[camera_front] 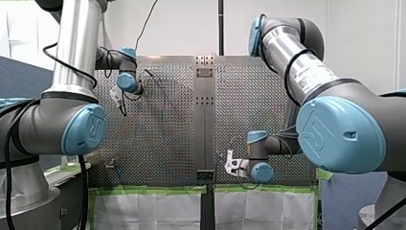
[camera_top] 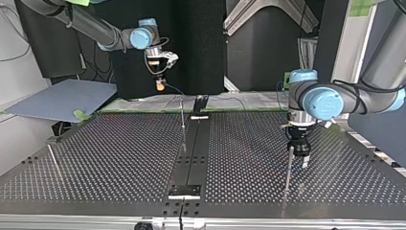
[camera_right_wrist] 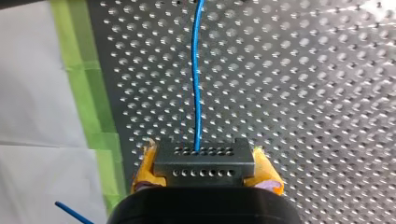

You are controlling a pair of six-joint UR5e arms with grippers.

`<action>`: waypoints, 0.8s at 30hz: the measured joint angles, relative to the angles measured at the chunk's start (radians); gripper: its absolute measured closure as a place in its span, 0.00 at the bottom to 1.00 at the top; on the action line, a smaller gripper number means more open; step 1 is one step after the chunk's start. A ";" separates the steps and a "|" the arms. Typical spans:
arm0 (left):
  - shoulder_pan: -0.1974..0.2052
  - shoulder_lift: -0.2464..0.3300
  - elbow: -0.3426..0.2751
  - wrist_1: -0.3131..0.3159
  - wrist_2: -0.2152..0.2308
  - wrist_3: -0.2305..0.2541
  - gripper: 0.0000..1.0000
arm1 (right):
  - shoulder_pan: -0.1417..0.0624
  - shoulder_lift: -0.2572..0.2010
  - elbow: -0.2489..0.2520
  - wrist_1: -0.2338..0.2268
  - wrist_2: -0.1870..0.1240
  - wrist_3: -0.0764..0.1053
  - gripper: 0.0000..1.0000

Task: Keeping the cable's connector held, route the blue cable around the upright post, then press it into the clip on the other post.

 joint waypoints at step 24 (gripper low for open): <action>-0.006 0.000 0.000 0.000 -0.002 0.001 0.00 | -0.018 -0.166 0.044 -0.045 0.013 -0.043 1.00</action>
